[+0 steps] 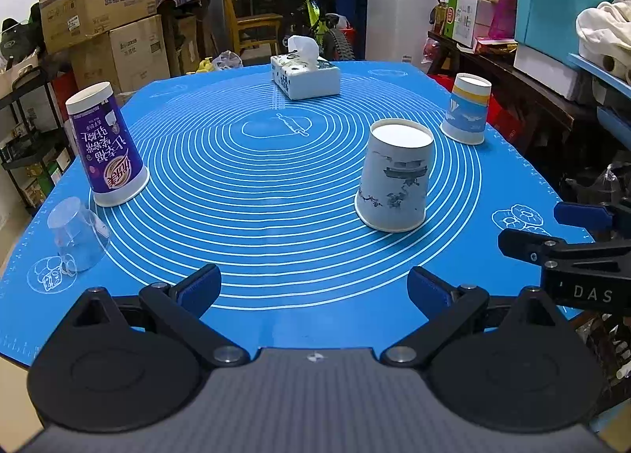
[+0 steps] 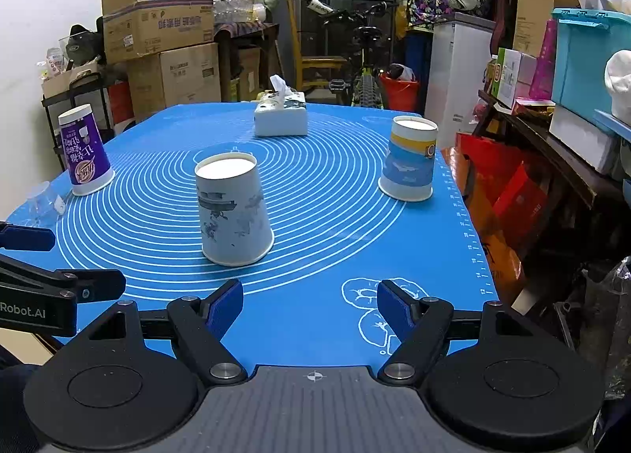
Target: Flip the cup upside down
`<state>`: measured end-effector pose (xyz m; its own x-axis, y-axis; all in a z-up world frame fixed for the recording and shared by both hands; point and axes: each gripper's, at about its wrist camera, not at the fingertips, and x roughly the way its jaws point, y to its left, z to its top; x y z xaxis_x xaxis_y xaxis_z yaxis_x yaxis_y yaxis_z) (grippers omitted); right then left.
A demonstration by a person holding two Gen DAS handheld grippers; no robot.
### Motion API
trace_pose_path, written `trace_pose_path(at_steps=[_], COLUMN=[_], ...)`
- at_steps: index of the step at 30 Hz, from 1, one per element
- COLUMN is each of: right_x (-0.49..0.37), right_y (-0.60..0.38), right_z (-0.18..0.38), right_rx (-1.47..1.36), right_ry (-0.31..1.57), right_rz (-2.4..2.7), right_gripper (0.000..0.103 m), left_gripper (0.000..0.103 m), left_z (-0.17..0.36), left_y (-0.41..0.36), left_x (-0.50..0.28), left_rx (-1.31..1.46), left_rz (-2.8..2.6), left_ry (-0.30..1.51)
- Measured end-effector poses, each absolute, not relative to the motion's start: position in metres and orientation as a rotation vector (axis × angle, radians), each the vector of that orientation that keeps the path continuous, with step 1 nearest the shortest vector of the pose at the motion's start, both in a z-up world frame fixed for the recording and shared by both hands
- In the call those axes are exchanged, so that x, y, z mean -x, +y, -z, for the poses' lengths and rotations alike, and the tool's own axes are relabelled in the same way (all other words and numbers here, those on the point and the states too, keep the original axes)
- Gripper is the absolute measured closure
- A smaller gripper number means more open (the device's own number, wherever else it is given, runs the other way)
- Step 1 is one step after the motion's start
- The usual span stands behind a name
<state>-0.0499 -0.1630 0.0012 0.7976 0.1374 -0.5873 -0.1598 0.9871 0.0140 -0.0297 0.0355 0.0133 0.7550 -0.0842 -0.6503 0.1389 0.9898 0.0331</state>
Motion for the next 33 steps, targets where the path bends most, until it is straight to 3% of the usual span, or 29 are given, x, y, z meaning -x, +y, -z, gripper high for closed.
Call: trace_pose_path(at_steps=[33], right_x=[0.0487], right_y=[-0.1673], right_z=[0.0054], right_rx=[0.037], right_ry=[0.646], right_rz=[-0.166], right_gripper=[0.024], left_gripper=[0.003], left_z=[-0.0102], left_y=[0.0332], left_x=[0.0300], left_rx=[-0.086], left_rz=[0.121], left_ry=[0.713])
